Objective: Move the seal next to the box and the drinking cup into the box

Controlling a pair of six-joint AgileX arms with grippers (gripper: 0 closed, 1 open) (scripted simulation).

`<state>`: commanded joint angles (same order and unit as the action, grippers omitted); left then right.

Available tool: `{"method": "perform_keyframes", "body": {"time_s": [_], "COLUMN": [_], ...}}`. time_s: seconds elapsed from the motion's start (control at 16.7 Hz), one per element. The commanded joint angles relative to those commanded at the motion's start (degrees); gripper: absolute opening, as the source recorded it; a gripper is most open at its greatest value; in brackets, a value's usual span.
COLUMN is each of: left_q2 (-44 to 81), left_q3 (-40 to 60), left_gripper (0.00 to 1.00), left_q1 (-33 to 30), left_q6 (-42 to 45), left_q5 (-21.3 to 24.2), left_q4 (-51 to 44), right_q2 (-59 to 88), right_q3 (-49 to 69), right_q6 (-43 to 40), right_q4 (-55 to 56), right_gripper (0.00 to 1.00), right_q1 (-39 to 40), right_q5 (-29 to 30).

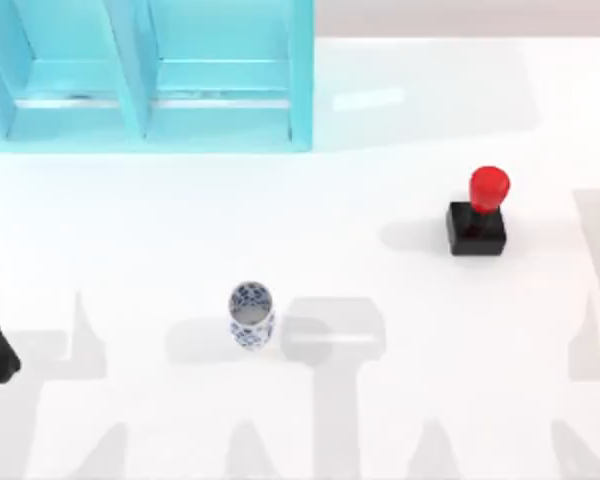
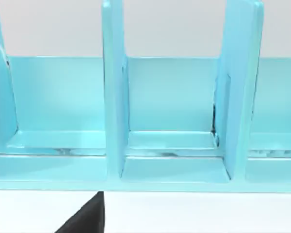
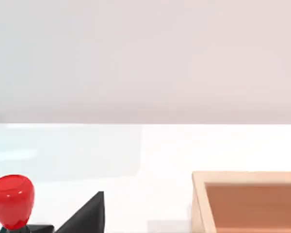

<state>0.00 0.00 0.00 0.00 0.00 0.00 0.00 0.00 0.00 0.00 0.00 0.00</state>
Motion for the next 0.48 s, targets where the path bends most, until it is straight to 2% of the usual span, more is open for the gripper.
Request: {"method": "perform_keyframes", "body": {"time_s": [0.24, 0.48], "left_q2": [0.0, 0.0], "left_q3": [0.0, 0.0], "left_gripper": [1.0, 1.0], "left_q1": [0.0, 0.0], "left_q6": [0.0, 0.0], "left_q5": [0.0, 0.0], "left_q4": [0.0, 0.0], "right_q2": [1.65, 11.45], "right_q3": [1.66, 11.24], "right_q6": [0.28, 1.75], "right_q4": [-1.12, -7.61], "right_gripper": [1.0, 1.0], "right_q1": [0.16, 1.12], "right_q5": [0.02, 0.1]}}
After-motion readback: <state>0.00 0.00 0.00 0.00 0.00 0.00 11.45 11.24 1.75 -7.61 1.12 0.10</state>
